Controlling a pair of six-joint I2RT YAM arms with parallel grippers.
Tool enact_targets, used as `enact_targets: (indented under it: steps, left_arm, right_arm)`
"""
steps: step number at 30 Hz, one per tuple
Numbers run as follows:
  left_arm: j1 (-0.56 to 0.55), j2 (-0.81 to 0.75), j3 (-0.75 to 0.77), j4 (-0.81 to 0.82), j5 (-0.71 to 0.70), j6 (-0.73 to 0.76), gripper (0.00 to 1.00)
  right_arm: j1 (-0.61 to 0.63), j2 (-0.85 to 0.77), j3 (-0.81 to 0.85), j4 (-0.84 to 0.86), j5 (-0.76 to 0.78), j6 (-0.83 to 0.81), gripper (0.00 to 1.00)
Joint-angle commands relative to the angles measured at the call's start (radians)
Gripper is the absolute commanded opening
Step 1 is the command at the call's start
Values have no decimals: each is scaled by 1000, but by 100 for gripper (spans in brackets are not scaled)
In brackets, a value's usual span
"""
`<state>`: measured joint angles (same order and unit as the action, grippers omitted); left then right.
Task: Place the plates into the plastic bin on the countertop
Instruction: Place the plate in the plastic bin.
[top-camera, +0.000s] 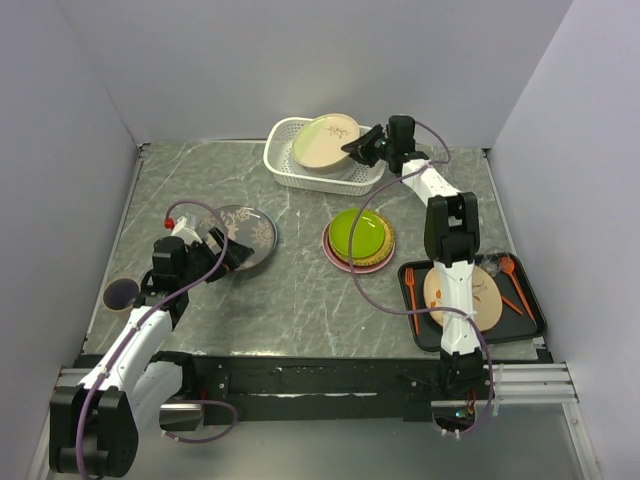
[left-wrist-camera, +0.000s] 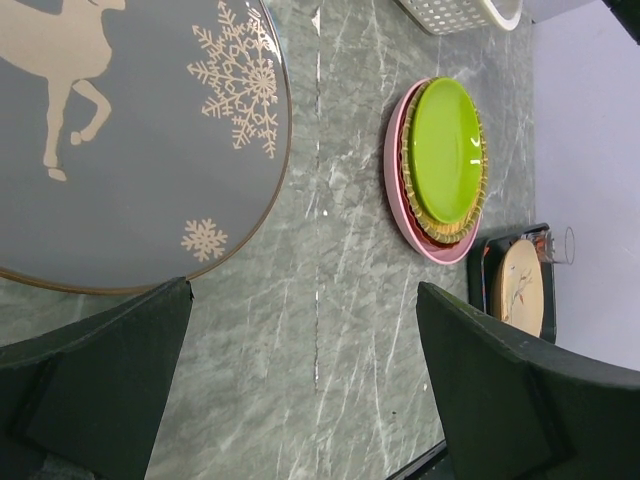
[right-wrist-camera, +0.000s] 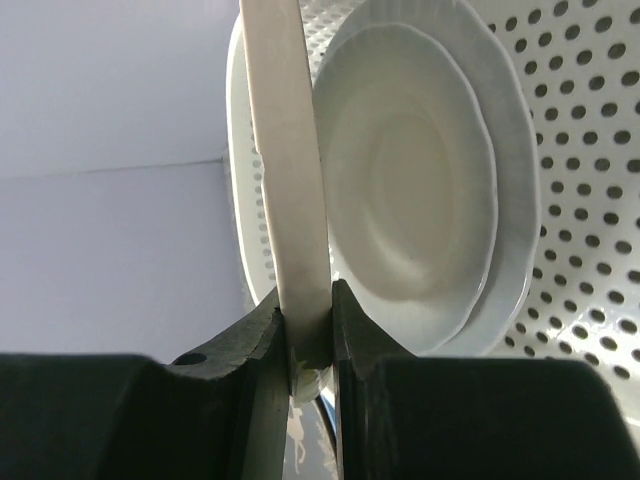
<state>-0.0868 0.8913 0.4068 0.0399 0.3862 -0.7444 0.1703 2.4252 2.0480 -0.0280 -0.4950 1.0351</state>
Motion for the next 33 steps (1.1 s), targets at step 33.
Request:
enact_targets:
  steps: [33]
  left_arm:
    - [-5, -12, 27, -21, -44, 56, 99]
  right_arm:
    - [8, -12, -66, 46, -73, -124, 8]
